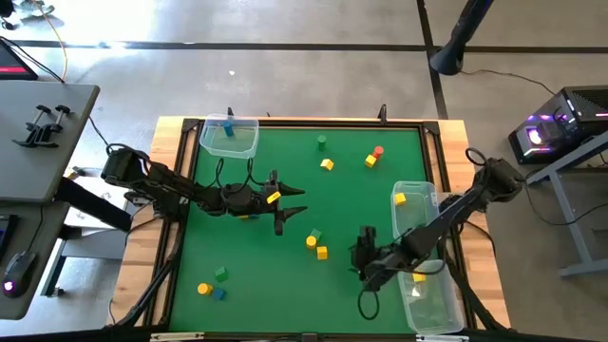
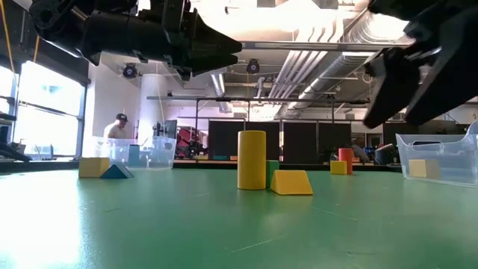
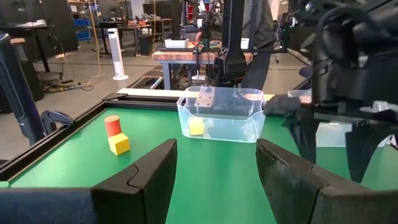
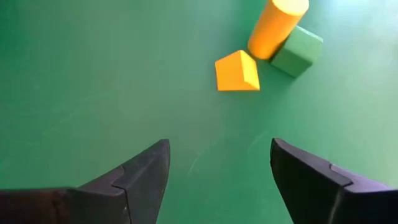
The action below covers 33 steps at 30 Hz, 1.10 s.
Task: Sort blocks by size
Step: Put the green cube block into the middle transparent bin
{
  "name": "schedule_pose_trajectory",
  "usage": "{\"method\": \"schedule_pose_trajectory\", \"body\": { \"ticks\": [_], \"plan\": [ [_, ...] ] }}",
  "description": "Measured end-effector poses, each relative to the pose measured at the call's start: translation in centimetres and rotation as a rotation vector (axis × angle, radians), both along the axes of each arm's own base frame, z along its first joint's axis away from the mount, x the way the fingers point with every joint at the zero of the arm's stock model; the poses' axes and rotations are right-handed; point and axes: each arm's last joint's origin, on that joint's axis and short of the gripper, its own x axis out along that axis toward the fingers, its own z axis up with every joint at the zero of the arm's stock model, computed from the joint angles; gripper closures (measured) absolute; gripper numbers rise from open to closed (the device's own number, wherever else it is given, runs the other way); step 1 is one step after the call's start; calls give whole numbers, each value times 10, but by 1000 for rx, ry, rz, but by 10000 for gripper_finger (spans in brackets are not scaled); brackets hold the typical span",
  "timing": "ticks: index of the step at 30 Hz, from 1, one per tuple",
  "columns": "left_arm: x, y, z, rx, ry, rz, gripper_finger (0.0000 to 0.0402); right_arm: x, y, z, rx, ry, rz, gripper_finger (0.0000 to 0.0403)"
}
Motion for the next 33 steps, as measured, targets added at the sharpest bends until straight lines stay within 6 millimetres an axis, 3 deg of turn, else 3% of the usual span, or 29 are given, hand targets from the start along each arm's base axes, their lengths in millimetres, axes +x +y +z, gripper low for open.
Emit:
{"method": "schedule_pose_trajectory", "body": {
  "ticks": [4,9,19,26,33],
  "plan": [
    [0,-4,0,-9,0,-12,195,10,-20,-12,-27,-56,59,138],
    [-1,-8,0,-9,-3,-28,195,25,-63,-24,-35,-161,99,138],
    [-8,-16,-2,23,94,-8,195,43,-136,-24,-38,-218,301,138],
    [-24,-24,12,61,152,90,195,47,-157,-27,-9,-249,387,138],
    [-37,-28,23,75,165,148,195,56,-157,-47,14,-258,422,138]
  ]
}}
